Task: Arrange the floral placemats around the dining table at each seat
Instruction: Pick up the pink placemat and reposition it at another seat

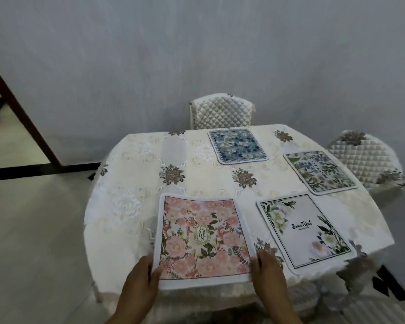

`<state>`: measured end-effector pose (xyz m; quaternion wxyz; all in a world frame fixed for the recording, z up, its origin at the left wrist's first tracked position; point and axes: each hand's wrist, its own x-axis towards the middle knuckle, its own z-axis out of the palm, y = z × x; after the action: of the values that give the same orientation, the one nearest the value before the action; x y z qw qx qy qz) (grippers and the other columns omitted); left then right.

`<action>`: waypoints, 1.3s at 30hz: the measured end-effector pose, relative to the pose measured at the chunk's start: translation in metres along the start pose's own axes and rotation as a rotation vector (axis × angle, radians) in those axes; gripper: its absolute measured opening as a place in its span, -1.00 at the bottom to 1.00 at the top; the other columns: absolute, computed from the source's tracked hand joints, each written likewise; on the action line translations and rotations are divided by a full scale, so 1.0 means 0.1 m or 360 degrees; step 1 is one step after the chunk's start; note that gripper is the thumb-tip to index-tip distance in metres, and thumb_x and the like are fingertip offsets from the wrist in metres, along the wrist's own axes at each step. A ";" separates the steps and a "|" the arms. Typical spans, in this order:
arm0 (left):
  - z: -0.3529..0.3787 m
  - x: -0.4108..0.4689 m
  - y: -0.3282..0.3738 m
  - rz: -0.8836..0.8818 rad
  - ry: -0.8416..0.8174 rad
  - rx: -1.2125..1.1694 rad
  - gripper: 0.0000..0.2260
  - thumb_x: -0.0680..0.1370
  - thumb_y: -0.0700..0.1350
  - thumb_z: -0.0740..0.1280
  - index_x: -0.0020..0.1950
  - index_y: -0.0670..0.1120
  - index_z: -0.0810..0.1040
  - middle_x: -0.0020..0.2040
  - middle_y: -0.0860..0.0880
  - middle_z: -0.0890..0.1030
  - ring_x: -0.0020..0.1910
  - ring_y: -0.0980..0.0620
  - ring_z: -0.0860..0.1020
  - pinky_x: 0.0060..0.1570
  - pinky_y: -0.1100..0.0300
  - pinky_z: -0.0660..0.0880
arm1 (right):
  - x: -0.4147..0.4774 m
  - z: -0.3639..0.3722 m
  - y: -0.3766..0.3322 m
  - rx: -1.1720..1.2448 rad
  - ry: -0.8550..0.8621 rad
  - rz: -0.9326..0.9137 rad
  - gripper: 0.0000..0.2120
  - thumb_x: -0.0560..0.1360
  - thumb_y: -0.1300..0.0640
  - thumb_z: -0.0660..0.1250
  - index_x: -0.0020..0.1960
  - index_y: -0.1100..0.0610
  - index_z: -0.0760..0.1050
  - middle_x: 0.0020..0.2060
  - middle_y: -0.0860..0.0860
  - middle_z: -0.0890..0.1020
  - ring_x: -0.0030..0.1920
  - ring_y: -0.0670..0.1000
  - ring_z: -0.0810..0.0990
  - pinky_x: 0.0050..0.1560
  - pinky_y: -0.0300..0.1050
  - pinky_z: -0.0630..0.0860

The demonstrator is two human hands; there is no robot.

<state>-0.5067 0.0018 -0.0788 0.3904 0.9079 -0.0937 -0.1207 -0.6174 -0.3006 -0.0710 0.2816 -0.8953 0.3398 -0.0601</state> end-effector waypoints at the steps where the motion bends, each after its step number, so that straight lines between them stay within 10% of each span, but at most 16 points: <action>1: 0.08 -0.02 0.01 -0.0025 0.0009 0.0002 -0.81 0.55 -0.03 0.34 -0.15 0.13 0.34 -0.27 0.08 0.50 -0.28 0.11 0.48 -0.33 0.23 0.36 | 0.07 0.04 0.08 0.0025 -0.0016 -0.0005 -0.69 0.60 0.03 0.20 -0.30 0.08 0.34 -0.38 0.01 0.45 -0.36 -0.02 0.44 -0.39 -0.11 0.31; 18: 0.99 -0.29 -0.25 -0.0442 0.0122 0.0243 -0.91 0.56 -0.10 0.27 -0.10 0.07 0.39 -0.15 0.01 0.57 -0.20 0.02 0.53 -0.23 0.12 0.47 | 0.40 0.47 0.80 -0.0278 -0.0595 -0.0048 -0.84 0.57 0.11 0.20 -0.18 0.07 0.45 -0.25 0.00 0.53 -0.23 0.03 0.53 -0.23 -0.12 0.43; 39: 1.18 -0.24 -0.27 -0.0411 0.0001 0.0705 -0.88 0.61 -0.11 0.12 -0.01 -0.09 0.44 -0.11 -0.09 0.56 -0.16 -0.06 0.48 -0.17 0.03 0.48 | 0.39 0.63 0.90 -0.0491 -0.0492 -0.0277 -0.86 0.55 0.08 0.22 -0.03 0.14 0.47 -0.12 0.07 0.60 -0.15 0.09 0.57 -0.23 -0.07 0.40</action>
<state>-0.5623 -0.0544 -0.1736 0.1636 0.9757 -0.0011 -0.1457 -0.6204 -0.3518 -0.1760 0.1841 -0.9522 0.2194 0.1065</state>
